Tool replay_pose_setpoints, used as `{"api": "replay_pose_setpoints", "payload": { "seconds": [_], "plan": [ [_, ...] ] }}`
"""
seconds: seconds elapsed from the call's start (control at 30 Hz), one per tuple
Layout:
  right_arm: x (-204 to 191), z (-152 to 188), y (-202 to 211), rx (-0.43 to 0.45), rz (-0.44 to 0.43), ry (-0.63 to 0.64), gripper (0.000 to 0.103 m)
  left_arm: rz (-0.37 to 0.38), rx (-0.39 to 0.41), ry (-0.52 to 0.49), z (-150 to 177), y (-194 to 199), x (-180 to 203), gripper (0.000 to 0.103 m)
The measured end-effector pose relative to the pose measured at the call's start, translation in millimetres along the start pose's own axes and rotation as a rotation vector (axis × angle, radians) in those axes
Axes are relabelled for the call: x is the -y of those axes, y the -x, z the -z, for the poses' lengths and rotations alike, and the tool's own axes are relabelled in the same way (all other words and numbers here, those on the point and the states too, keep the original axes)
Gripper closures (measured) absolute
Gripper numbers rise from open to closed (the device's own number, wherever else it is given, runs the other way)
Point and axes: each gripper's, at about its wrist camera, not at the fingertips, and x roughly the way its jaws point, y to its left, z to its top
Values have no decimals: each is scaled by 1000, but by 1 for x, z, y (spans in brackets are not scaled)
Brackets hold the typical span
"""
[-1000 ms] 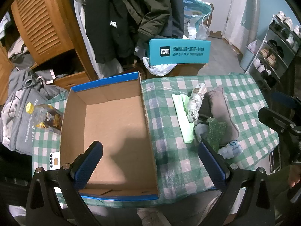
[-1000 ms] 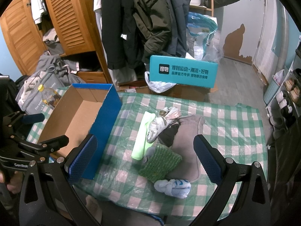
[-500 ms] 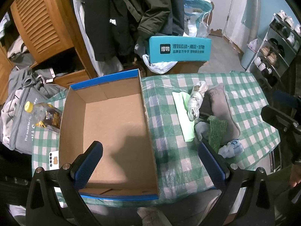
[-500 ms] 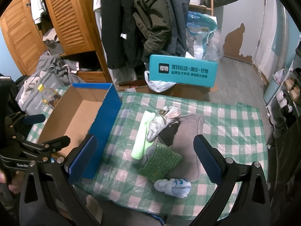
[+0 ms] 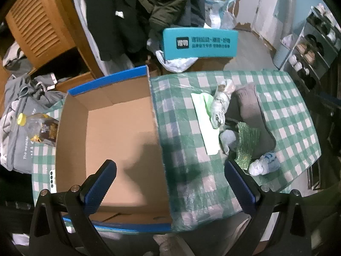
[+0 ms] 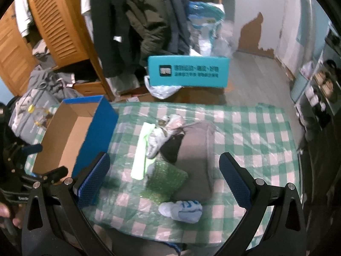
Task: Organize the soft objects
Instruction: 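Move both tools down toward the soft items beside the box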
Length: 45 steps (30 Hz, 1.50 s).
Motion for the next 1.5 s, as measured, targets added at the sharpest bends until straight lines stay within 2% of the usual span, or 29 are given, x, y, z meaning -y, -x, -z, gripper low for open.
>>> {"api": "replay_pose_setpoints", "payload": {
  "seconds": [0.53,0.8,0.93,1.2,1.5],
  "plan": [
    [50,-5,-41,-102,43,-83,3,-9,-80,-87,-21,-43,41,1],
    [68,-8,-75,-181,62,-78,3,21,-121,-74,-38,-72,53,1],
    [78,-2,-89,-218,56,-122,3,15,-145,-55,-41,-86,53,1],
    [58,23,-118,-313,20,-112,3,28,-194,-50,-37,-109,54,1],
    [51,57,-117,-374,35,-72,3,56,-213,-64,-27,-117,60,1]
  ]
}}
